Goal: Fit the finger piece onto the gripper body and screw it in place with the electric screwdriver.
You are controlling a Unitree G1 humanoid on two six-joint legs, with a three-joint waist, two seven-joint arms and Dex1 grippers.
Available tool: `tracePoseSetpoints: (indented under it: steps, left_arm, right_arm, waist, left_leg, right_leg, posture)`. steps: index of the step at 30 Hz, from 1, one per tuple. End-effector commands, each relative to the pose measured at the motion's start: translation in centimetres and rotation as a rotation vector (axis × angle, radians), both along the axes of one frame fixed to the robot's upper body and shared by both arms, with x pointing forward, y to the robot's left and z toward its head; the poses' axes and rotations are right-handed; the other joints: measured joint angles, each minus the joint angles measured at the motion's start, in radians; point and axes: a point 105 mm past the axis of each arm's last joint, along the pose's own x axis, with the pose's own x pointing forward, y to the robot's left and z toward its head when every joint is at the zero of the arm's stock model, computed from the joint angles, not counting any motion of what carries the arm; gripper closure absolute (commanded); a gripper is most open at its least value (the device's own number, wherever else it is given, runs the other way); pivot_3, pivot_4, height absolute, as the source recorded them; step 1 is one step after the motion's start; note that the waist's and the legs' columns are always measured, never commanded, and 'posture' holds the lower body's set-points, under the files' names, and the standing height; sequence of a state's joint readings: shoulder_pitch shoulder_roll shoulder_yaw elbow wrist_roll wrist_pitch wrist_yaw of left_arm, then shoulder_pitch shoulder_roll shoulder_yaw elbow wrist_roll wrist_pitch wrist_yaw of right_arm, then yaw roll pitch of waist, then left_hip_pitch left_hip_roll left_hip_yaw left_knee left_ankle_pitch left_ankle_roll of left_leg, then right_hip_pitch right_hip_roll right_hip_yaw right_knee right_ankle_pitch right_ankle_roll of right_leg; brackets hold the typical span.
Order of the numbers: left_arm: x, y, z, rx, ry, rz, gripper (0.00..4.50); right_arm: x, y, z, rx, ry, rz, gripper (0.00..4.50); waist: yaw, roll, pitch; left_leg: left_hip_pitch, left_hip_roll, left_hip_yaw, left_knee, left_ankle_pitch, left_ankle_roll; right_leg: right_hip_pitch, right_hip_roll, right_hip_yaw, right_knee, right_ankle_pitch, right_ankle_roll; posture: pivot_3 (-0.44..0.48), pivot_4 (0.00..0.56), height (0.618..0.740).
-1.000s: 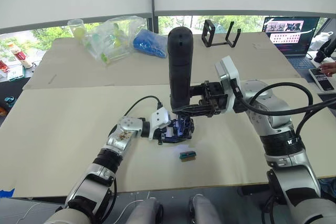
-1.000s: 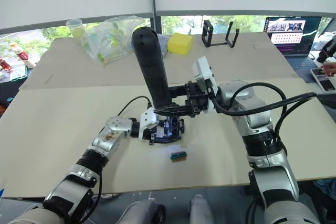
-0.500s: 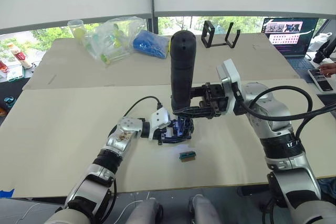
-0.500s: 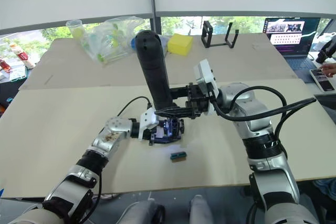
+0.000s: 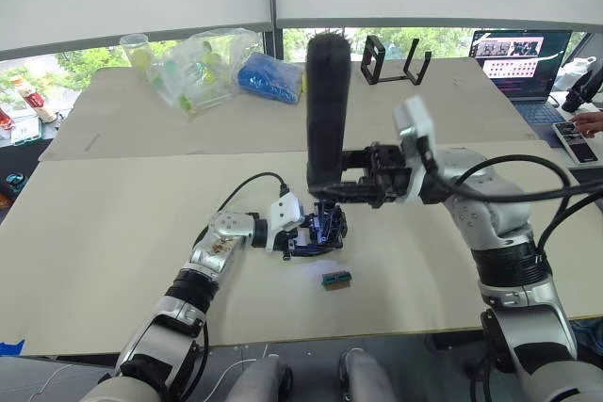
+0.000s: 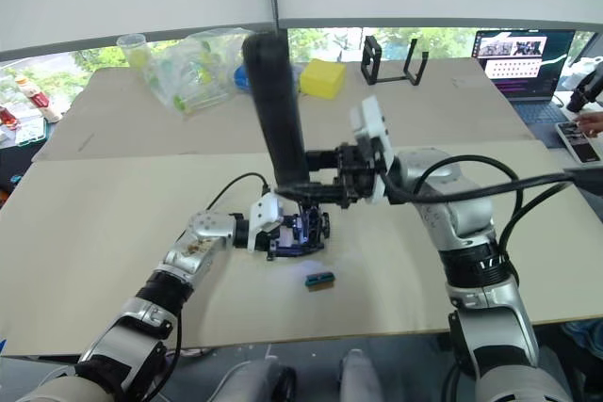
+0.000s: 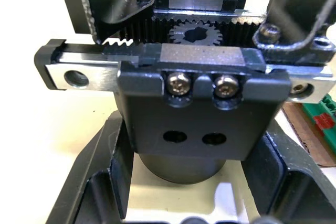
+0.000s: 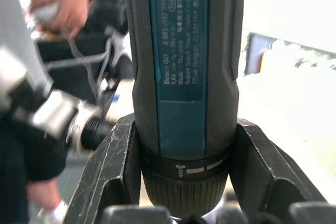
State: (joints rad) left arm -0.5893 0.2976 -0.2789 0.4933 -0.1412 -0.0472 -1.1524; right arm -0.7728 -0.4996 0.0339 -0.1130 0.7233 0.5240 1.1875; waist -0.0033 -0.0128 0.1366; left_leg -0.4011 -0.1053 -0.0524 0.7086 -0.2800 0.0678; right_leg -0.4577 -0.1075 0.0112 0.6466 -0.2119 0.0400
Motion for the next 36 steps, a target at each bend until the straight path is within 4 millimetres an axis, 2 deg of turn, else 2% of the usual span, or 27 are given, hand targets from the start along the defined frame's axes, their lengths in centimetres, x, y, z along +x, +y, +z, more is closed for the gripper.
tracePoseSetpoints:
  steps: [1, 8, 10, 12, 13, 15, 17, 21, 24, 31, 36]
  left_arm:
    - [0.2, 1.2, -0.8, 0.039, 0.012, 0.04, 2.19]
    - [0.7, 1.5, -0.2, 0.048, 0.012, 0.058, 2.19]
    - [0.7, 2.0, 0.1, 0.055, 0.005, 0.056, 1.15]
    - [0.6, 3.0, 0.8, 0.066, -0.012, 0.052, 0.29]
    - [0.4, 3.4, 1.2, 0.075, -0.023, 0.044, 0.0]
    - [-0.6, 4.2, 1.6, 0.138, -0.081, -0.011, 0.0]
    - [-2.5, 4.6, 2.1, 0.176, -0.111, -0.087, 0.0]
    - [-6.7, 4.4, 3.1, 0.169, -0.066, -0.201, 0.0]
    - [-8.4, 3.8, 3.5, 0.142, -0.032, -0.222, 0.0]
    - [-9.2, 2.6, 3.0, 0.11, 0.005, -0.198, 0.0]
    - [-8.8, 2.5, 2.9, 0.107, 0.011, -0.188, 0.0]
  right_arm:
    - [-2.3, 0.0, 3.4, 0.076, -0.103, 0.063, 2.58]
    - [-3.3, 0.3, 3.5, 0.082, -0.086, 0.102, 2.58]
    - [-3.7, 0.3, 3.6, 0.082, -0.074, 0.125, 2.58]
    - [-4.4, 0.1, 3.1, 0.063, -0.054, 0.164, 2.58]
    - [-4.7, 0.0, 2.7, 0.048, -0.047, 0.181, 2.58]
    - [-5.2, -0.3, 1.7, 0.025, -0.039, 0.193, 2.58]
    - [-5.8, -0.6, 0.8, 0.009, -0.029, 0.197, 2.58]
    - [-6.4, -1.4, -1.9, -0.042, -0.031, 0.179, 2.58]
    - [-6.1, -1.7, -3.4, -0.05, -0.031, 0.119, 2.58]
    - [-5.5, -2.1, -6.8, -0.054, 0.003, 0.005, 2.58]
    - [-5.1, -1.9, -7.0, -0.043, 0.0, -0.023, 2.58]
  waist:
    - [0.0, 0.0, 0.0]
    - [-0.001, 0.0, 0.0]
    - [-0.005, 0.0, 0.0]
    - [-0.01, 0.0, 0.0]
    - [-0.01, 0.0, 0.0]
    - [-0.009, 0.0, 0.0]
    - [-0.009, 0.0, 0.0]
    - [-0.004, 0.001, 0.001]
    - [0.002, 0.001, 0.001]
    - [0.012, 0.001, 0.001]
    - [0.014, 0.001, 0.001]
  left_leg:
    - [0.0, 0.0, 0.0, 0.0, 0.0, 0.0]
    - [0.001, 0.0, 0.0, 0.0, 0.0, 0.0]
    - [0.001, 0.0, 0.0, 0.0, 0.0, 0.0]
    - [0.0, 0.0, 0.0, -0.001, 0.0, 0.0]
    - [0.0, 0.0, 0.0, -0.002, 0.0, 0.0]
    - [0.0, 0.0, 0.0, -0.004, 0.0, 0.0]
    - [0.0, 0.0, 0.0, -0.005, 0.0, 0.0]
    - [-0.001, -0.001, 0.0, -0.005, -0.001, 0.002]
    - [0.0, -0.001, 0.0, -0.005, -0.002, 0.003]
    - [0.002, 0.0, 0.001, -0.006, 0.0, 0.0]
    - [0.002, 0.0, 0.001, -0.006, 0.0, 0.0]
  right_leg:
    - [0.0, 0.0, 0.0, 0.0, 0.0, 0.0]
    - [0.001, 0.0, 0.0, -0.001, 0.0, 0.0]
    - [0.001, 0.0, 0.0, -0.001, 0.0, 0.0]
    - [0.0, 0.0, 0.001, 0.0, 0.0, 0.0]
    - [-0.001, 0.0, 0.001, 0.0, 0.0, 0.0]
    - [-0.001, 0.0, 0.001, -0.001, 0.0, 0.0]
    - [0.0, -0.001, 0.001, -0.001, 0.0, 0.0]
    - [0.0, -0.002, 0.002, -0.001, 0.0, 0.0]
    - [0.001, -0.001, 0.002, -0.005, 0.0, 0.0]
    - [0.001, 0.001, 0.001, -0.003, 0.0, 0.0]
    - [0.002, 0.001, 0.001, -0.004, 0.0, 0.0]
  posture:
    - [0.0, 0.15, 0.737]
    - [0.0, 0.15, 0.737]
    - [0.0, 0.15, 0.737]
    - [0.0, 0.15, 0.737]
    - [0.0, 0.15, 0.737]
    - [0.0, 0.15, 0.737]
    - [0.0, 0.15, 0.737]
    - [0.0, 0.15, 0.737]
    - [0.0, 0.15, 0.737]
    - [0.0, 0.15, 0.737]
    - [0.0, 0.15, 0.737]
